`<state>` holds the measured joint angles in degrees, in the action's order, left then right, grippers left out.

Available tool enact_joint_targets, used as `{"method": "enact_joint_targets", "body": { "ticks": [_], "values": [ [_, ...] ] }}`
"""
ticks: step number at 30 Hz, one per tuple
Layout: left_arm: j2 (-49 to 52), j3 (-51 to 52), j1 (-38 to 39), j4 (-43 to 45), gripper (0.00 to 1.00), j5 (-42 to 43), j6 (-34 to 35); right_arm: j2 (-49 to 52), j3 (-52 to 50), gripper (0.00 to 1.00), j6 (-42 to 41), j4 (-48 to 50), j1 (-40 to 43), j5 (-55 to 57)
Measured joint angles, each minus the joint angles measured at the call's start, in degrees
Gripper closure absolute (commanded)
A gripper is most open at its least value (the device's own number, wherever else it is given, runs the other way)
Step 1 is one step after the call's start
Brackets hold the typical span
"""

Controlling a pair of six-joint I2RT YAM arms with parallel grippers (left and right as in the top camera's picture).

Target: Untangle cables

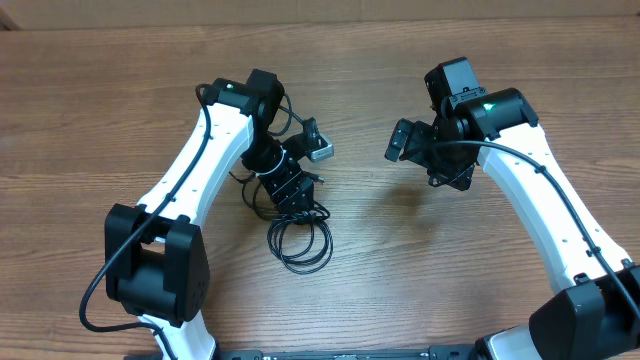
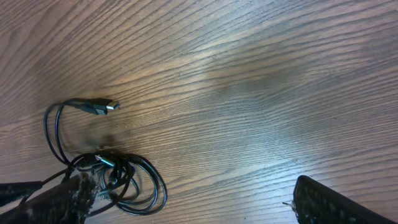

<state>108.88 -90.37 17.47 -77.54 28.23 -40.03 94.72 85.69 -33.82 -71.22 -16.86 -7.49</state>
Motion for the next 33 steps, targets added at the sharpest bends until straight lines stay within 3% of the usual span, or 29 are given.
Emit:
{"method": "enact_joint_targets", "body": {
  "ticks": [2,5,8,13,17,22,26,33],
  "values": [
    [0.02,0.55,0.00,0.83,0.36,-0.66,-0.42,0.00,0.00,0.00,0.00,0.00,0.00,0.00],
    [0.02,3.45,0.00,3.63,0.56,-1.33,-0.55,0.00,0.00,0.00,0.00,0.04,0.00,-0.04],
    [0.02,4.85,0.00,5.03,0.96,-1.49,-0.48,0.00,0.00,0.00,0.00,0.00,-0.02,-0.02],
    [0.02,4.90,0.00,5.57,0.96,-0.37,0.92,0.00,0.00,0.00,0.00,0.07,0.00,-0.04],
    [0.02,3.41,0.00,2.47,0.96,0.57,7.48,0.00,0.00,0.00,0.00,0.09,-0.02,-0.22],
    [0.39,-11.23,-0.63,-7.04,0.96,7.85,12.87,0.00,0.00,0.00,0.96,0.22,-0.13,-5.55],
    [0.50,-26.75,-1.51,-7.98,0.96,12.09,26.18,0.00,0.00,0.00,2.36,0.42,-2.49,-8.31],
    [0.52,-31.50,-1.18,-6.73,0.96,5.86,47.52,0.00,-0.07,0.00,3.37,11.02,-8.20,-16.02]
  ]
}}
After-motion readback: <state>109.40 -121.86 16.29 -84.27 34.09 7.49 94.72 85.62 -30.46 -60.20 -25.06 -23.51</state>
